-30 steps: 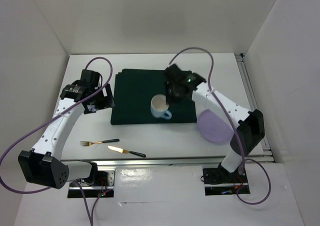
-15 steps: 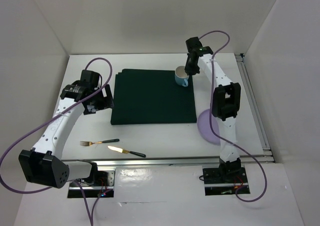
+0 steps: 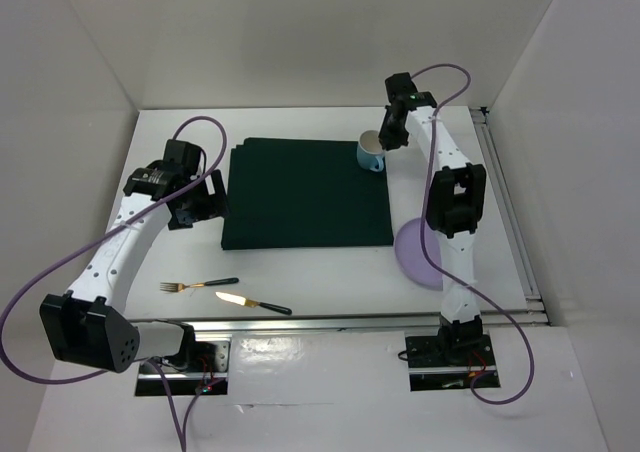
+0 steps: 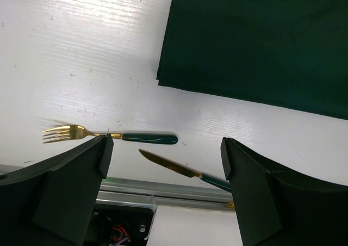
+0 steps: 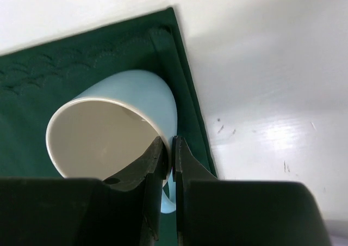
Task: Set the dinner table for one person
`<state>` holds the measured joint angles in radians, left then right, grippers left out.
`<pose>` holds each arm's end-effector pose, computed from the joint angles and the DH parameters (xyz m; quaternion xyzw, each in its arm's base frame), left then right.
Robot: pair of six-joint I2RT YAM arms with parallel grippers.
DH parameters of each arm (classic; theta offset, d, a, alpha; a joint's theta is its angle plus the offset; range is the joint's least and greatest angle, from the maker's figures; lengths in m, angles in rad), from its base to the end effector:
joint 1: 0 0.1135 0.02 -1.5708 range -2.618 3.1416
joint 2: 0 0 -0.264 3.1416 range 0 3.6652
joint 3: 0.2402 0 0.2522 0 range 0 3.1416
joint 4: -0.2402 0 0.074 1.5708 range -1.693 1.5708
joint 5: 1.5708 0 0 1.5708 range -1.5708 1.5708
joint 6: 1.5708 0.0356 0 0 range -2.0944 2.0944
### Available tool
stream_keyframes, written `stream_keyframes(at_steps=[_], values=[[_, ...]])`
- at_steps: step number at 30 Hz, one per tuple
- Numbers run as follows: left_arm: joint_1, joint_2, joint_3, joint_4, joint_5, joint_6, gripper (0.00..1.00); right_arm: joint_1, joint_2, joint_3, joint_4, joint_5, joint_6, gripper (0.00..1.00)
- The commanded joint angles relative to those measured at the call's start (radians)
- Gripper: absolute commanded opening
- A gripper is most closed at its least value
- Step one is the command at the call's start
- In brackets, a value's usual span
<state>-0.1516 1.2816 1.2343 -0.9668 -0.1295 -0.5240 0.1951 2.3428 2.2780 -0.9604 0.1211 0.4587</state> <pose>0.2478 -0.0332 0.3221 -0.1951 0.9396 -0.0322 0.2793 0.5004 0.0945 0.2532 0.1425 0.9508 0.0312 0.2734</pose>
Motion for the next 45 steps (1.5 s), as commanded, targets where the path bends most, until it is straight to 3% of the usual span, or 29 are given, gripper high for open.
stream_keyframes(at_steps=[1, 3, 4, 6, 7, 8, 11, 12, 16, 18, 23, 27, 33, 38, 41, 45], values=[[0.006, 0.001, 0.008, -0.001, 0.007, 0.01, 1.0, 0.003, 0.01, 0.015, 0.07, -0.031, 0.003, 0.0], [0.006, 0.001, 0.008, -0.01, 0.007, 0.01, 1.0, 0.003, 0.01, 0.015, 0.09, -0.054, 0.003, 0.03], [0.006, 0.001, 0.008, -0.01, 0.007, 0.01, 1.0, 0.003, 0.01, 0.015, 0.091, -0.072, 0.003, 0.12], [0.006, -0.008, 0.017, -0.01, 0.007, 0.01, 1.0, 0.003, 0.001, 0.032, 0.091, -0.093, 0.003, 0.31], [0.006, -0.008, 0.017, -0.01, 0.007, 0.01, 1.0, 0.003, 0.001, 0.05, 0.091, -0.103, 0.003, 0.47], [0.006, -0.008, 0.017, -0.019, 0.007, 0.01, 1.0, 0.003, -0.014, 0.06, 0.091, -0.112, 0.003, 0.72], [0.006, -0.008, 0.027, -0.019, 0.007, 0.01, 1.0, -0.016, -0.077, 0.074, 0.091, -0.112, 0.003, 0.96], [0.006, -0.008, 0.027, -0.019, 0.007, 0.01, 1.0, -0.016, -0.1, 0.074, 0.091, -0.112, 0.003, 0.97], [0.006, -0.008, 0.045, -0.019, -0.002, 0.01, 1.0, -0.054, -0.282, -0.084, 0.118, -0.071, 0.003, 0.98], [0.006, -0.008, 0.045, -0.019, -0.002, 0.022, 1.0, -0.065, -0.437, -0.268, 0.149, -0.051, 0.003, 0.97], [-0.122, -0.008, 0.045, 0.0, -0.013, 0.012, 1.0, -0.08, -0.815, -0.815, 0.19, -0.006, 0.038, 0.84], [-0.241, 0.005, 0.027, 0.046, 0.059, -0.016, 0.99, -0.092, -1.005, -1.087, 0.164, -0.064, 0.049, 0.72], [-0.279, 0.085, 0.065, 0.059, 0.021, -0.068, 0.99, 0.068, -1.04, -1.285, 0.133, -0.072, 0.176, 0.75], [-0.279, 0.096, 0.1, 0.048, -0.018, -0.035, 1.0, 0.202, -0.904, -1.318, 0.167, 0.049, 0.236, 0.75], [-0.279, 0.105, 0.113, 0.03, -0.032, -0.025, 1.0, 0.253, -0.809, -1.307, 0.158, 0.15, 0.259, 0.67], [-0.279, 0.105, 0.113, 0.02, -0.042, -0.016, 1.0, 0.271, -0.745, -1.316, 0.186, 0.176, 0.268, 0.56]])
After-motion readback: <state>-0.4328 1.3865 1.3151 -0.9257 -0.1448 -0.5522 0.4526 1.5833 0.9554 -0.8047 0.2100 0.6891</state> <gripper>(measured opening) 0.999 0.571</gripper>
